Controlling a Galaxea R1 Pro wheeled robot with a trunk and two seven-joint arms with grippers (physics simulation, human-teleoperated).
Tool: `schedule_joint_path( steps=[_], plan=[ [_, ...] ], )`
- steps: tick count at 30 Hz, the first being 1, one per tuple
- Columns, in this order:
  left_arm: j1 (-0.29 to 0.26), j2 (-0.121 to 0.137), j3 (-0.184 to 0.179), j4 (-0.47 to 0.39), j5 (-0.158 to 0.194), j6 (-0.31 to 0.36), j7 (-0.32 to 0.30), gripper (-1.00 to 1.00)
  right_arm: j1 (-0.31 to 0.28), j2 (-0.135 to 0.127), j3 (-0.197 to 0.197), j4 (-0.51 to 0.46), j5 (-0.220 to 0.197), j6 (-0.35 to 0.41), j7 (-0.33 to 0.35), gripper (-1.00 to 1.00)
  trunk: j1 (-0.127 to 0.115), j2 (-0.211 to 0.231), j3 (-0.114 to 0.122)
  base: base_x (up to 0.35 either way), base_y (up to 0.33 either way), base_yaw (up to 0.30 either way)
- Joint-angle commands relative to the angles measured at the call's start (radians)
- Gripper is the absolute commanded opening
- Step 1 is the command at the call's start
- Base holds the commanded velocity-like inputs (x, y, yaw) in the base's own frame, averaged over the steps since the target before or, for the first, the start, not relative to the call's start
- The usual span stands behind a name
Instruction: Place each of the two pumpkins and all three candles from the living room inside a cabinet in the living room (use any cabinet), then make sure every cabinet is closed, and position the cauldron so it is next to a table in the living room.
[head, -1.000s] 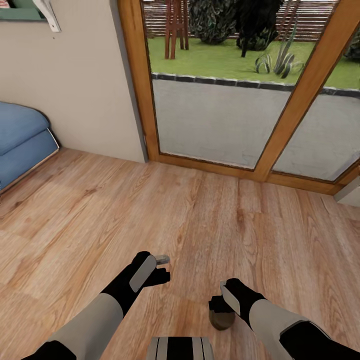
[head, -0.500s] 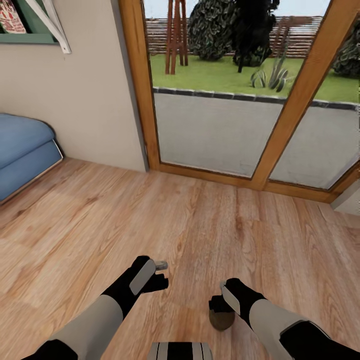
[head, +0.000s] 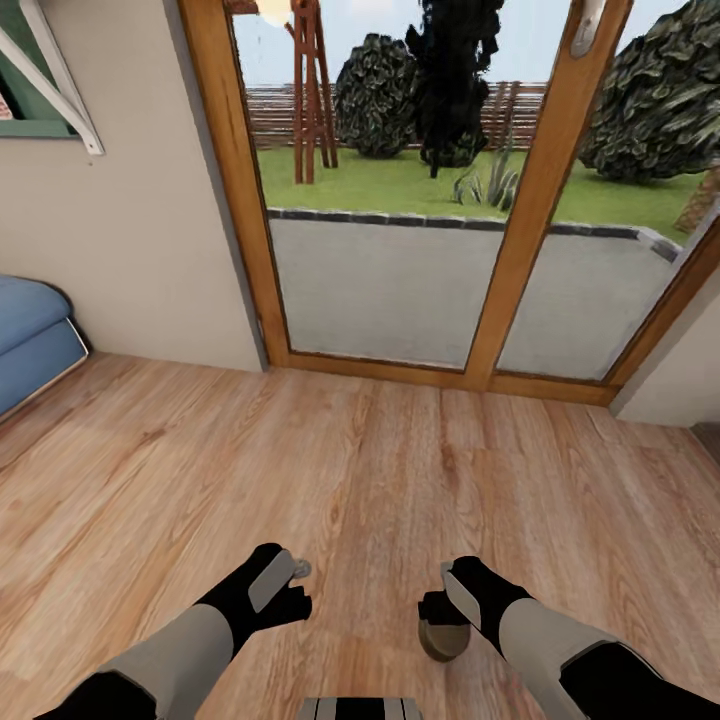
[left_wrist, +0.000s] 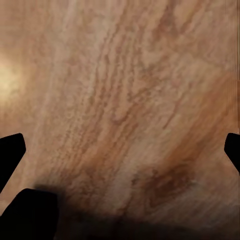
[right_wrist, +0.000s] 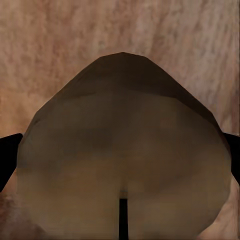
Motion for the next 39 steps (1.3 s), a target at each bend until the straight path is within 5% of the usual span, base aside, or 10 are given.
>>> schedule_joint_path(
  steps=[1, 15, 24, 31, 39],
  plan=[
    [0.0, 0.003, -0.007, 0.005, 0.011, 0.002, -0.001, 1.0, 0.0, 0.0, 0.006, -0.001, -0.011, 0.004, -0.007, -1.0, -0.001, 0.0, 0.004, 0.0, 0.0, -0.244],
    [0.0, 0.014, -0.006, 0.065, 0.017, -0.003, -0.051, 1.0, 0.0, 0.0, 0.006, -0.001, -0.011, 0.004, -0.007, -1.0, -0.007, 0.003, 0.073, 0.0, 0.0, -0.246],
    [0.0, 0.025, -0.013, 0.245, 0.009, -0.149, -0.246, 1.0, 0.0, 0.001, 0.005, -0.001, -0.013, 0.004, -0.004, -1.0, -0.011, 0.005, 0.115, 0.0, 0.0, -0.265],
    [0.0, 0.032, -0.014, 0.271, 0.008, -0.171, -0.266, 1.0, 0.0, 0.002, 0.009, -0.001, -0.014, 0.004, -0.004, -1.0, -0.014, 0.007, 0.143, 0.0, 0.0, -0.097],
    [0.007, 0.078, -0.014, 0.274, 0.009, -0.224, -0.268, 1.0, 0.0, -0.001, 0.001, -0.001, -0.018, 0.004, 0.0, -1.0, -0.018, 0.009, 0.173, 0.0, 0.0, -0.211]
  ],
)
